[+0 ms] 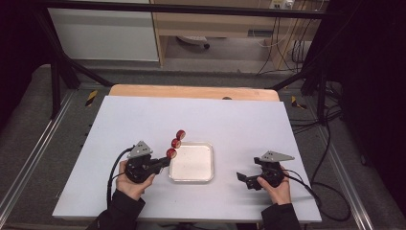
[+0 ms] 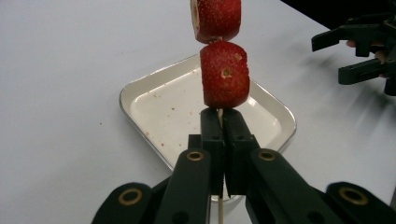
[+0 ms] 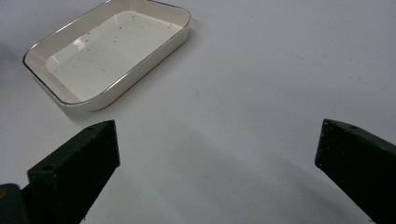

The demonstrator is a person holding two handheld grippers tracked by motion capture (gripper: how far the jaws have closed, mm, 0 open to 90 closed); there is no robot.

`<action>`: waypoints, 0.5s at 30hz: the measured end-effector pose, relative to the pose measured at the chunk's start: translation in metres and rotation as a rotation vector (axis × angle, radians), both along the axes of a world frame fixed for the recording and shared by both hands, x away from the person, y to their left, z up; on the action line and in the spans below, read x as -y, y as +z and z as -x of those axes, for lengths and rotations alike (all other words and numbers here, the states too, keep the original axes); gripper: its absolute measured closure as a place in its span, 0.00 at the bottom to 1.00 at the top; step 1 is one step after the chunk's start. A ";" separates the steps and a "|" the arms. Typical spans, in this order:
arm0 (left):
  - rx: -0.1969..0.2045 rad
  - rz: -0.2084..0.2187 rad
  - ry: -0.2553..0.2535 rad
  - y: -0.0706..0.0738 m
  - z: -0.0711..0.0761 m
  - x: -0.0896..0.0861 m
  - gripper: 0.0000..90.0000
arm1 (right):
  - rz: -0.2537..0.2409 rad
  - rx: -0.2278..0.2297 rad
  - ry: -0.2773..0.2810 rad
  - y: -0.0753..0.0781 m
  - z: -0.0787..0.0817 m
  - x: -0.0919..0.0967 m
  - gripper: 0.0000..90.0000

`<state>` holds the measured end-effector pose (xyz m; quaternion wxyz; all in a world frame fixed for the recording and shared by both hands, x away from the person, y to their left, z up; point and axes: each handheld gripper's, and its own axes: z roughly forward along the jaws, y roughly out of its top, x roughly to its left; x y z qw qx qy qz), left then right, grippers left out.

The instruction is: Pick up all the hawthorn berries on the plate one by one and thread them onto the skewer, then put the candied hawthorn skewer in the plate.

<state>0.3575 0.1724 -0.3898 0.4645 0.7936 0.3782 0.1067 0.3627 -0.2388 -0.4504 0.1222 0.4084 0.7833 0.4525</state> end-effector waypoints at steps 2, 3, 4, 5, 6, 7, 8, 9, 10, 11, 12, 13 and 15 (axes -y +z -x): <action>0.003 -0.017 -0.003 0.002 -0.003 0.005 0.98 | 0.008 -0.001 -0.005 -0.001 0.001 0.002 0.00; 0.001 -0.024 -0.007 0.002 -0.005 0.008 0.98 | 0.012 0.002 -0.005 -0.001 0.001 0.003 0.00; 0.001 -0.035 -0.012 0.003 -0.006 0.011 0.98 | 0.016 0.004 -0.002 -0.002 0.002 0.003 0.00; 0.000 -0.046 -0.015 0.004 -0.008 0.013 0.98 | 0.024 0.001 -0.002 -0.002 0.002 0.004 0.00; 0.000 -0.046 -0.015 0.004 -0.008 0.013 0.98 | 0.028 0.002 0.001 -0.001 0.003 0.005 0.00; -0.006 -0.058 -0.022 0.005 -0.012 0.018 0.98 | 0.023 0.006 0.000 -0.001 0.003 0.005 0.00; -0.009 -0.061 -0.024 0.005 -0.013 0.020 0.98 | 0.019 0.004 0.000 -0.001 0.004 0.006 0.00; -0.009 -0.061 -0.024 0.005 -0.013 0.020 0.98 | 0.016 0.005 -0.002 -0.001 0.004 0.006 0.00; -0.017 -0.065 -0.028 0.005 -0.015 0.022 0.98 | 0.014 0.006 -0.004 0.000 0.005 0.007 0.00; -0.024 -0.080 -0.032 0.004 -0.019 0.026 0.98 | 0.011 0.009 -0.001 0.000 0.005 0.008 0.00; -0.024 -0.080 -0.032 0.004 -0.019 0.026 0.98 | 0.008 0.009 -0.002 0.000 0.005 0.009 0.00; -0.039 -0.100 -0.036 0.002 -0.023 0.030 0.98 | 0.005 0.008 -0.007 0.000 0.005 0.009 0.00; -0.045 -0.108 -0.037 0.001 -0.025 0.032 0.98 | 0.005 0.009 -0.008 0.000 0.005 0.011 0.00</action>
